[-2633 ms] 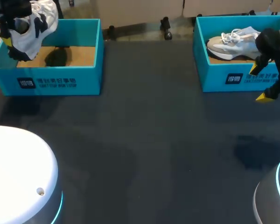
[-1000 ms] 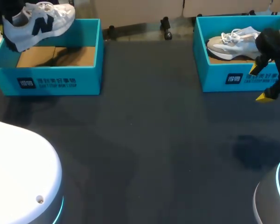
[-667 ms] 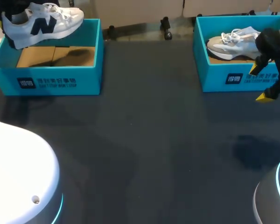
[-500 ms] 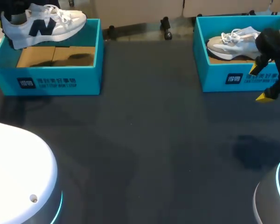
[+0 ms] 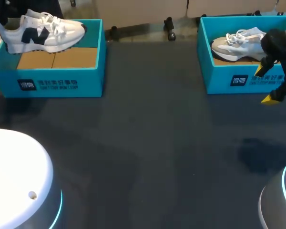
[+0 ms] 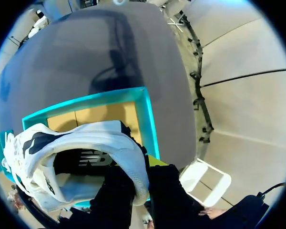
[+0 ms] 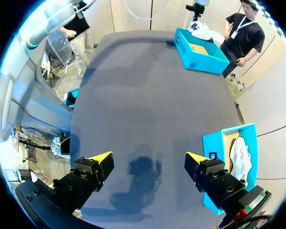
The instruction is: Take the shoe out of the shoebox, open the shoe tongue, remove and reinsert the insole, then place the shoe into the shoebox
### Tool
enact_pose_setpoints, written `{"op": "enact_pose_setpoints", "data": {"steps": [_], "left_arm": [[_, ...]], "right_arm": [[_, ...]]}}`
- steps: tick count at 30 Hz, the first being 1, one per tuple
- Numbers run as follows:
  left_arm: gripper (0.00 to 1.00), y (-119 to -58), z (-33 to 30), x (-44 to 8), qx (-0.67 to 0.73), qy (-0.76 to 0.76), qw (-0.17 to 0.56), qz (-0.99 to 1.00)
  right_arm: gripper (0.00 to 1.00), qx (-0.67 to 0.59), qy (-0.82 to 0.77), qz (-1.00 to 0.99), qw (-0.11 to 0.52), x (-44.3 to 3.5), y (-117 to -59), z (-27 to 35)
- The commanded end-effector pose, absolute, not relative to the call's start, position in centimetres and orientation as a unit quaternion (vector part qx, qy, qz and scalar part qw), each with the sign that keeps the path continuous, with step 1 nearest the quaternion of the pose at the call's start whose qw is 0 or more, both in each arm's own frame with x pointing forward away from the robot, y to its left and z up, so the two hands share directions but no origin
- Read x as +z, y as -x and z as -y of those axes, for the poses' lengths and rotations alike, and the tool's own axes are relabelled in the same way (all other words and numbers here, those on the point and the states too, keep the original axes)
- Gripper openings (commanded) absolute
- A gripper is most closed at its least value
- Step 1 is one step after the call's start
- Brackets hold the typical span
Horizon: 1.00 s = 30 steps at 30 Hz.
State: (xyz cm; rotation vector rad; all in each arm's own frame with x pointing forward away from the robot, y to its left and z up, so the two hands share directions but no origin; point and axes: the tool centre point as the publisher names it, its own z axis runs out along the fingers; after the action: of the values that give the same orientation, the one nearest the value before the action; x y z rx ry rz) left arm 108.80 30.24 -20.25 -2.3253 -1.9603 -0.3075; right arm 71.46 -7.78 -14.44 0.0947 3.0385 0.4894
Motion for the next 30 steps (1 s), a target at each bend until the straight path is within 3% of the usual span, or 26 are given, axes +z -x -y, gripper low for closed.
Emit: {"op": "enact_pose_setpoints", "data": {"steps": [1,30], "left_arm": [[0.0,-108.2,-30.2,-20.1,-0.119,0.761,0.022,0.637],[0.0,-109.0,-31.1,-23.3,-0.114,0.746,0.064,0.653]], "right_arm": [[1.0,0.158,-0.031,-0.987,0.03,-14.5,-71.6,7.7],[1.0,0.158,-0.031,-0.987,0.03,-14.5,-71.6,7.7]]}}
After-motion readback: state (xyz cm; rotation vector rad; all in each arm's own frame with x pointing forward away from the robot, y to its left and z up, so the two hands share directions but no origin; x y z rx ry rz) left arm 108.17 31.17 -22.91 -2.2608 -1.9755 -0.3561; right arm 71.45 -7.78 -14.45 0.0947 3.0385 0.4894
